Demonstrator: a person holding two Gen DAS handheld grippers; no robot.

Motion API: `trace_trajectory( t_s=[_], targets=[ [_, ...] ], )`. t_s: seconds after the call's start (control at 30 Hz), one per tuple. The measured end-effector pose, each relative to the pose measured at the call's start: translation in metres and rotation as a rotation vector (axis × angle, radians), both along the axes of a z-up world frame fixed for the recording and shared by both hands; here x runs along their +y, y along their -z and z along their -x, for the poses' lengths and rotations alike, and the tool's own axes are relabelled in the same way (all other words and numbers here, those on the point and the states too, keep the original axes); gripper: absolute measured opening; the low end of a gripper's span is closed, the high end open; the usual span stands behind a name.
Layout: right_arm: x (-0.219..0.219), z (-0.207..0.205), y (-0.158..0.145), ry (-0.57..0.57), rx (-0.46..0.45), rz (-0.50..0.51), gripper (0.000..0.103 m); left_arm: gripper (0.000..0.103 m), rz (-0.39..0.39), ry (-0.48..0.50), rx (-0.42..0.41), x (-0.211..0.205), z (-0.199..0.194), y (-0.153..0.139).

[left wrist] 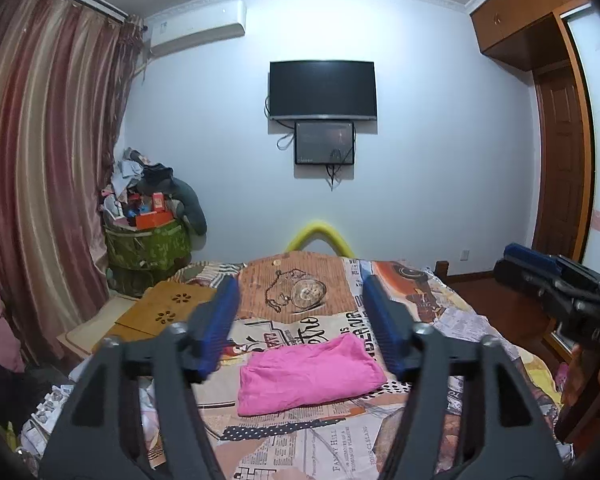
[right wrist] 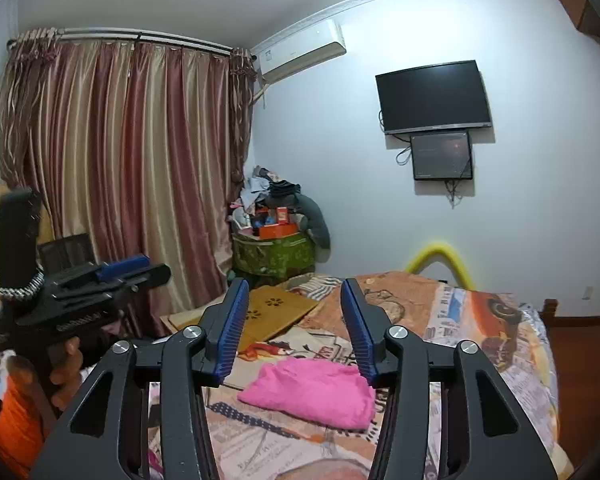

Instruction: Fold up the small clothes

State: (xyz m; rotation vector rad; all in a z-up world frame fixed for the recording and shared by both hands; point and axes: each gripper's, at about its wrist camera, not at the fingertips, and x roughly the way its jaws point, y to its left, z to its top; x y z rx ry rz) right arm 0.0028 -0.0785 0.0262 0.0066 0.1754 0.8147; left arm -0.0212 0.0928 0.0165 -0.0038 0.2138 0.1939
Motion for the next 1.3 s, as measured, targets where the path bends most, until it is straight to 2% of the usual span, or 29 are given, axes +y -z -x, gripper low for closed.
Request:
trace_trajectory(
  t_s=[0.07,0.13,0.23,0.33,0.43,0.6,1.3],
  targets=[
    [0.001,0.004,0.002,0.015,0.000,0.003,0.072,0.074,-0.020,-0.017,-0.011,-0.004,0.006,0.001],
    [0.000,0.007,0.003,0.036,-0.013,-0.002,0.085,0.082,-0.020,-0.013,-0.013,-0.005,0.009,0.004],
    [-0.001,0.012,0.000,0.057,-0.028,0.006,0.090,0.089,0.002,-0.007,-0.003,-0.004,0.010,0.008],
    [-0.002,0.014,0.000,0.064,-0.028,0.005,0.102,0.094,0.004,-0.011,0.001,-0.005,0.012,0.011],
    [-0.004,0.017,0.000,0.068,-0.031,0.004,0.103,0.099,0.013,-0.008,-0.002,-0.006,0.014,0.014],
    [-0.008,0.023,0.003,0.075,-0.031,0.001,0.103,0.102,0.016,-0.008,-0.014,-0.007,0.016,0.013],
    [-0.014,0.023,0.009,0.092,-0.007,0.001,0.103,0.103,0.022,0.011,-0.005,-0.010,0.015,0.017]
  ],
)
